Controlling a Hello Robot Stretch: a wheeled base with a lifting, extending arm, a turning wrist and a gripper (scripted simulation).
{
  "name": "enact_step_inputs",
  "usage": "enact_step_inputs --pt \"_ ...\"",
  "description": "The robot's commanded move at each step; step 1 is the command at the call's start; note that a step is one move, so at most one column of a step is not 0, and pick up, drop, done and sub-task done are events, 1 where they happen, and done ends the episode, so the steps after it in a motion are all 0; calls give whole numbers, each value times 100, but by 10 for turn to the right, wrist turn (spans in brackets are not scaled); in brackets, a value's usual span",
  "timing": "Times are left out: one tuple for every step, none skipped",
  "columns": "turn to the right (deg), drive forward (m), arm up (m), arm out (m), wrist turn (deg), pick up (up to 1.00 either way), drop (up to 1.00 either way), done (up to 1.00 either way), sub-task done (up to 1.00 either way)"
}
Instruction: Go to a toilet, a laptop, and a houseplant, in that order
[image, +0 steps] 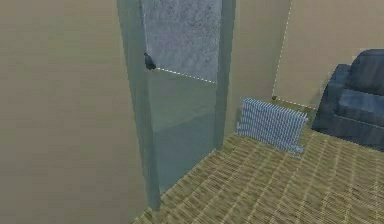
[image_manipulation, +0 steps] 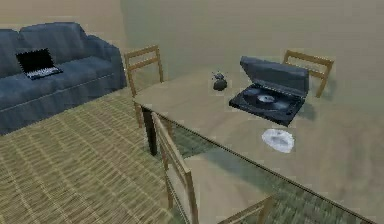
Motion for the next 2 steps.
enact_step_inputs --pt "360 0 0 0 0 0 0 0 0" --pt "0 65 0 0 0 0 0 0 0"
